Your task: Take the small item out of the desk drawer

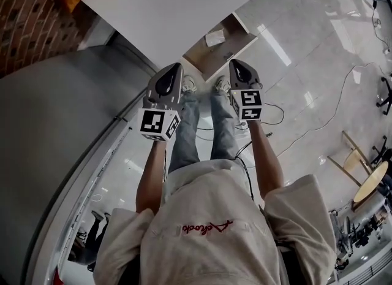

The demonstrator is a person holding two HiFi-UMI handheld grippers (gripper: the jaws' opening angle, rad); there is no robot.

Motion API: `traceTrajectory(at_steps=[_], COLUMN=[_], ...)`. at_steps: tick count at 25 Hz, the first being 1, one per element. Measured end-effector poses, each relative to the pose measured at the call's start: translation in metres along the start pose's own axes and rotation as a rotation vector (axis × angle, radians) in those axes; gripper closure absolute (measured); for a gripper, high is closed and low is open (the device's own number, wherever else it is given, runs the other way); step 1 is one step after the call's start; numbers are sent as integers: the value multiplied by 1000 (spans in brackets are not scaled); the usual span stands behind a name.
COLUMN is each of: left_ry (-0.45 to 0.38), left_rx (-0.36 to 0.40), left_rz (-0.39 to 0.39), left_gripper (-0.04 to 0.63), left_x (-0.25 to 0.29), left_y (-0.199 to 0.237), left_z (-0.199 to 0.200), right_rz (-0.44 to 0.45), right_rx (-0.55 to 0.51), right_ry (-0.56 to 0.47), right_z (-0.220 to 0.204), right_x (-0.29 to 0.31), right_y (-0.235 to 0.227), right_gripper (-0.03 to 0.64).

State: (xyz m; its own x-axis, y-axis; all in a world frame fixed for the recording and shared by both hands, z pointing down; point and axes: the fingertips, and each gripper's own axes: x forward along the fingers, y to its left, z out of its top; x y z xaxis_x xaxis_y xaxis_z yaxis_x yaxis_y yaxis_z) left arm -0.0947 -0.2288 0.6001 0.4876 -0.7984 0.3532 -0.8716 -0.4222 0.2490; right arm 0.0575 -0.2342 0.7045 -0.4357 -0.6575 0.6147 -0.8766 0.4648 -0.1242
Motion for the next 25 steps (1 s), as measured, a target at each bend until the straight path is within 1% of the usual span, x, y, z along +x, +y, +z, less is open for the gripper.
traceTrajectory(at_steps=[5,8,12,21,25], left_ry=[19,30,43,89,100], left_rx=[-16,-27,-38,-80,-93], left_rz=[-3,-4,-8,5,14], left_gripper=[588,588,588,588,588], left_x=[-3,-3,-5,-8,-10], left_y=[14,14,9,-1,-6], left_z=[-26,-39,-56,-98,-112], right_rz=[-32,-28,-11,23,51], right_rx=[69,84,75,33,-14], right_ry=[26,34,62,72,95], right_z=[-28,-42,-60,-78,-89], right_x=[14,21,28,40,41], right_y=[9,14,17,15,19], right_gripper=[604,604,604,604,604])
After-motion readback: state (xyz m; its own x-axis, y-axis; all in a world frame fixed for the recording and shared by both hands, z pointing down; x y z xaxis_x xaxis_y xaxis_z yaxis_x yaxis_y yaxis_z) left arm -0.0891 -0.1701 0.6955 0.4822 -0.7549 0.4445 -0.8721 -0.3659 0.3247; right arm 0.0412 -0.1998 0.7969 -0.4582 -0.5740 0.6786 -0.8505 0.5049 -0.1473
